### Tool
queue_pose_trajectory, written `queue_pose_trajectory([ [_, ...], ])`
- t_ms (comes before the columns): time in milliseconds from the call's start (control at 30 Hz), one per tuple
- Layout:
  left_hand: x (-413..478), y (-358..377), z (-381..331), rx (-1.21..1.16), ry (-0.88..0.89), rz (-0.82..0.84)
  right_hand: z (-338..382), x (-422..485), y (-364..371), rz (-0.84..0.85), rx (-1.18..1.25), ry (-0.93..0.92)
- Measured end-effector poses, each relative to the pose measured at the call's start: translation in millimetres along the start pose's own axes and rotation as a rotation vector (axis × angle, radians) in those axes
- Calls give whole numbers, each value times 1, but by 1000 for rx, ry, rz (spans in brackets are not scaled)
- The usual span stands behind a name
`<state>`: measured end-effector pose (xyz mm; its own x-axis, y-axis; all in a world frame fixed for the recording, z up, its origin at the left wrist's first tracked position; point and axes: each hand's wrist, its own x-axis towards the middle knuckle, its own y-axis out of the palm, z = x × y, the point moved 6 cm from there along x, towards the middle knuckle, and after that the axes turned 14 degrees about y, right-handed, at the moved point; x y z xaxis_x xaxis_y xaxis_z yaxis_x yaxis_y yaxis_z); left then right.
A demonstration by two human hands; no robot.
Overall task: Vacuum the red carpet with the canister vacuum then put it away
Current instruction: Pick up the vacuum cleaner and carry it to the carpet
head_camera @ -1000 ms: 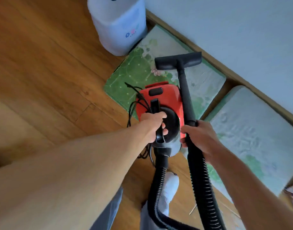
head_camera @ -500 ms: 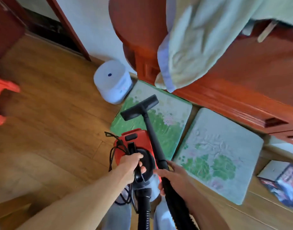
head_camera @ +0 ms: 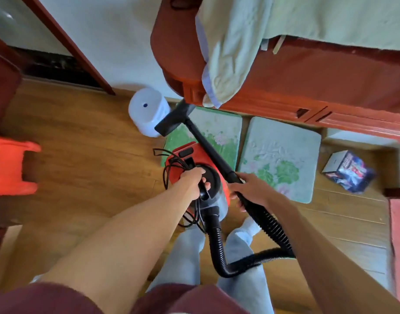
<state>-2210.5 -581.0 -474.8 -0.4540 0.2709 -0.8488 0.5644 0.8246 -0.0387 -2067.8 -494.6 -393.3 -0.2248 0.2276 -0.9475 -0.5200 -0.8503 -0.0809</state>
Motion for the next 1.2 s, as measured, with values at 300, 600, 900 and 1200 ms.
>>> queue_pose_trajectory([
  [300, -71, 42, 30, 184, 36, 206, -62, -74, 3, -191, -198, -48],
  [600, -144, 109, 104, 672, 38, 393, -204, -128, -25, -195, 189, -9],
  [900, -276, 228, 219, 1040, 156, 693, -373, -222, -74, -380, 690, -23],
  [1200, -393, 336, 316, 1205, 273, 1001, -502, -286, -107, -702, 1174, -65],
])
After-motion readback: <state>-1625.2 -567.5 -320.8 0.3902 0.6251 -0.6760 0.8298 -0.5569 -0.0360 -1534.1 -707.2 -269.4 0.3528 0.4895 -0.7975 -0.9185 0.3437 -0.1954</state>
